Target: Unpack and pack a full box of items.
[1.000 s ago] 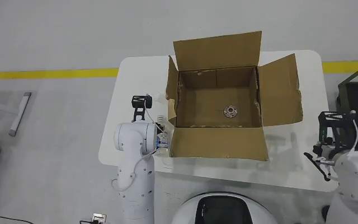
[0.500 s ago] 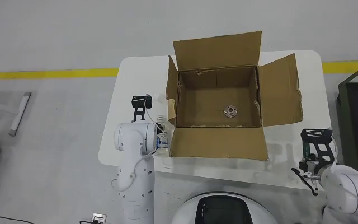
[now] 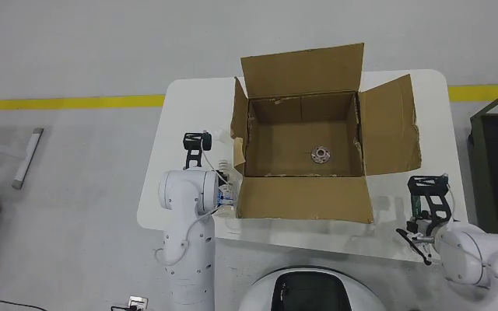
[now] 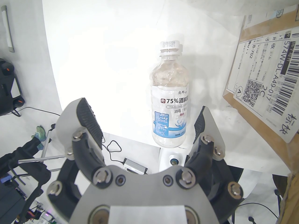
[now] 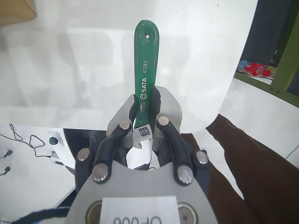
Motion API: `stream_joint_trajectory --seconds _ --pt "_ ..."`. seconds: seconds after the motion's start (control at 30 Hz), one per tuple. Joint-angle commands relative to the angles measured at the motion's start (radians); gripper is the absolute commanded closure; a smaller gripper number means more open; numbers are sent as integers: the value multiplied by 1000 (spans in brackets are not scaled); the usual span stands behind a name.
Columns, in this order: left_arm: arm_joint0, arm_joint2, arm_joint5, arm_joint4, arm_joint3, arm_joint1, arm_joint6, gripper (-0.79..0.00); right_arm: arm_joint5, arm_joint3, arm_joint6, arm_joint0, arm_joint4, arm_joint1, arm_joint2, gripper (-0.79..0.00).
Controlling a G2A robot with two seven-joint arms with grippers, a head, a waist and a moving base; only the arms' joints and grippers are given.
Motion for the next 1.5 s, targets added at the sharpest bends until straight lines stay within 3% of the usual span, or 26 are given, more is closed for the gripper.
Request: stream_joint_trajectory --seconds 0.0,0.27,0.33,0.4,0.47,0.7,0.83,0.9,0.97,1.1,1.3,1.47 --pt "0 0 0 0 0 0 0 -785 -5 18 0 15 1 2 2 0" --pt "0 0 0 0 0 0 0 -785 -6 103 0 70 24 13 33 0" --pt "0 0 0 0 0 0 0 -785 -10 115 0 79 24 16 35 -83" --pt "0 0 0 0 0 0 0 -785 -12 125 0 86 25 19 37 -102" --pt "0 0 0 0 0 0 0 -785 -15 134 0 90 26 21 37 -179" --pt "0 0 0 0 0 0 0 -785 -17 150 0 104 32 30 36 -240" --pt "0 0 0 0 0 0 0 -785 5 115 0 130 42 36 55 -197" --pt "0 0 0 0 0 0 0 -785 29 58 0 161 37 40 80 -126" --pt "0 0 0 0 0 0 0 -785 42 8 0 203 30 46 98 0" --pt "0 0 0 0 0 0 0 -785 56 -39 0 342 1 59 116 0" --pt "0 0 0 0 0 0 0 -785 58 2 0 578 -48 77 81 0" --pt "0 0 0 0 0 0 0 -785 79 37 0 694 -46 82 14 0"
